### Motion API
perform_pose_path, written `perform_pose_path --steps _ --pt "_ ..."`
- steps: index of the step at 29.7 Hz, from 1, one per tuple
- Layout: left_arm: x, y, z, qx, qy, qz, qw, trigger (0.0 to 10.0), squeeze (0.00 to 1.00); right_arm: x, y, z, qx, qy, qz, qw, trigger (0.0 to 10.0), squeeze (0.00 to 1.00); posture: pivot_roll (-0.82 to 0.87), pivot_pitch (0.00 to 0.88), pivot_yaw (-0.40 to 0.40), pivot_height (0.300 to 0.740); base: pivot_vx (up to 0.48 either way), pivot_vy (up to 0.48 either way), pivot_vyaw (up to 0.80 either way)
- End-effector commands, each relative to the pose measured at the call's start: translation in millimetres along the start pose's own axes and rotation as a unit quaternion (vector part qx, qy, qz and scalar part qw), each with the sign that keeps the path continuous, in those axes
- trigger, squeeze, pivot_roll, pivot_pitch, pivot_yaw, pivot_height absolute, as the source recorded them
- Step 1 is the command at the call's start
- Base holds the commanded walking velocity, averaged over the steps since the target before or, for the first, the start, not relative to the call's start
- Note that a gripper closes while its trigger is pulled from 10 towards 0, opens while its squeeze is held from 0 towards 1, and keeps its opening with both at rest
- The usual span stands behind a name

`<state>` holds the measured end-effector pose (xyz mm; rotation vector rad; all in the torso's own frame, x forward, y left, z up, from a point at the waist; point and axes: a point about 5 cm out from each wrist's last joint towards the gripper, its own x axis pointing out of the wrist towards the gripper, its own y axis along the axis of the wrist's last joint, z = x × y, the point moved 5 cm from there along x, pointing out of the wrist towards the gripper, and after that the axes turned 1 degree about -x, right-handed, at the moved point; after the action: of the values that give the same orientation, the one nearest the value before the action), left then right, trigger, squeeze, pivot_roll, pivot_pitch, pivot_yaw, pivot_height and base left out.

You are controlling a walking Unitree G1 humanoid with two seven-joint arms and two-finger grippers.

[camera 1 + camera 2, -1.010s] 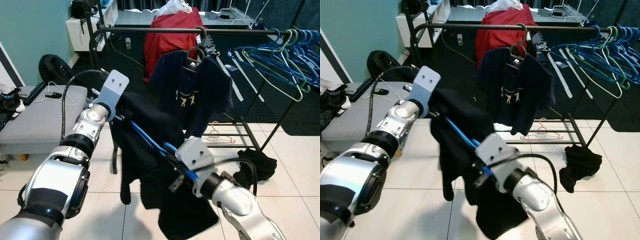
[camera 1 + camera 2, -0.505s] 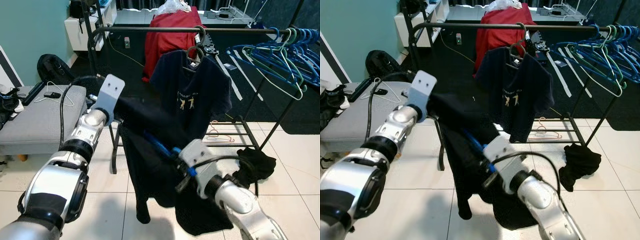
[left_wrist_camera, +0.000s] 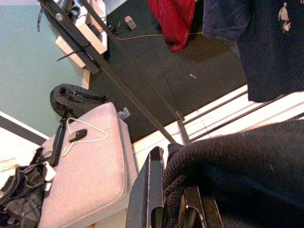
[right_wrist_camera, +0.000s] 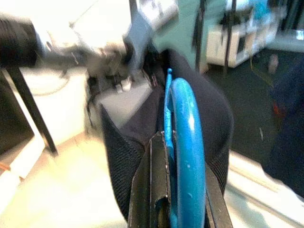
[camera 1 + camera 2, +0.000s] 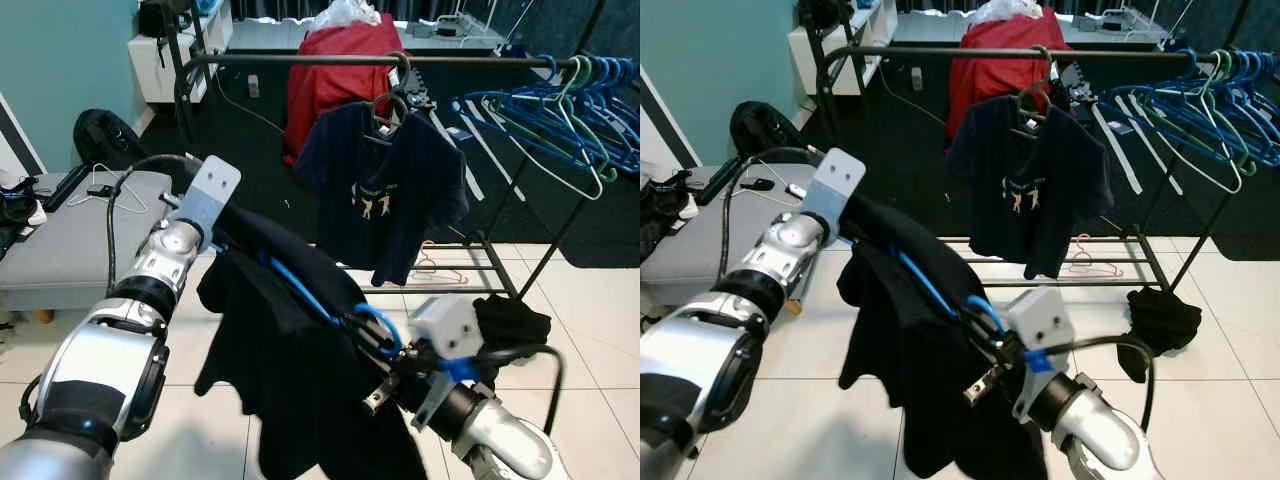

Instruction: Hang hanger

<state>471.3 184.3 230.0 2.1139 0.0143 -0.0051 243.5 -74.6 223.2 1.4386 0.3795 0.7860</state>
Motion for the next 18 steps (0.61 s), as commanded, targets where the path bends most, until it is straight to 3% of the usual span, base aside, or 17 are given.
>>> perform_pose_path --steps 1,3,5,6,7,9,11,14,18 --pt "-3.0 -17.8 -16.0 0.019 0.026 -0.030 0.999 0.0 0.00 -2.5 18.5 -5.0 -0.013 0.013 0.036 0.999 10.0 0.00 -0.04 0.160 0.063 0.740 0.000 0.000 0.00" --pt "-4.6 -26.6 -2.8 0.018 0.007 -0.039 0.999 0.0 0.00 6.1 25.6 -2.2 -0.034 0.005 0.041 0.999 10.0 0.00 -0.05 0.164 0.063 0.740 0.000 0.000 0.00" --pt "-4.6 -26.6 -2.8 0.018 0.007 -0.039 0.999 0.0 0.00 6.1 25.6 -2.2 -0.034 0.005 0.041 0.999 10.0 0.00 -0.05 0.164 0.063 0.740 0.000 0.000 0.00" --pt "-5.0 -27.4 7.4 0.011 -0.013 -0.036 0.999 0.0 0.00 12.0 21.9 2.2 -0.049 -0.008 0.026 0.998 10.0 0.00 -0.05 0.168 0.062 0.740 0.000 0.000 0.00" --pt "-5.0 -27.4 7.4 0.011 -0.013 -0.036 0.999 0.0 0.00 12.0 21.9 2.2 -0.049 -0.008 0.026 0.998 10.0 0.00 -0.05 0.168 0.062 0.740 0.000 0.000 0.00" --pt "-6.4 -19.8 35.6 -0.026 -0.070 -0.009 0.997 0.0 0.00 27.3 -1.1 21.6 -0.104 -0.058 -0.041 0.992 10.0 0.00 -0.04 0.172 0.062 0.740 0.000 0.000 0.00" --pt "-7.9 -13.1 49.7 -0.082 -0.094 0.009 0.992 0.0 0.00 40.2 -2.0 38.7 -0.122 -0.109 -0.038 0.986 10.0 0.00 -0.04 0.175 0.058 0.740 0.000 0.000 0.00" --pt "-8.6 -11.7 50.7 -0.117 -0.090 0.016 0.989 0.0 0.00 49.2 13.8 38.3 -0.117 -0.113 0.009 0.987 10.0 0.00 -0.03 0.179 0.048 0.740 0.000 0.000 0.00" --pt "-9.6 -16.7 48.7 -0.129 -0.078 0.011 0.989 0.0 0.00 53.4 27.4 35.6 -0.120 -0.113 0.048 0.985 10.0 0.00 -0.03 0.182 0.042 0.740 0.000 0.000 0.00"
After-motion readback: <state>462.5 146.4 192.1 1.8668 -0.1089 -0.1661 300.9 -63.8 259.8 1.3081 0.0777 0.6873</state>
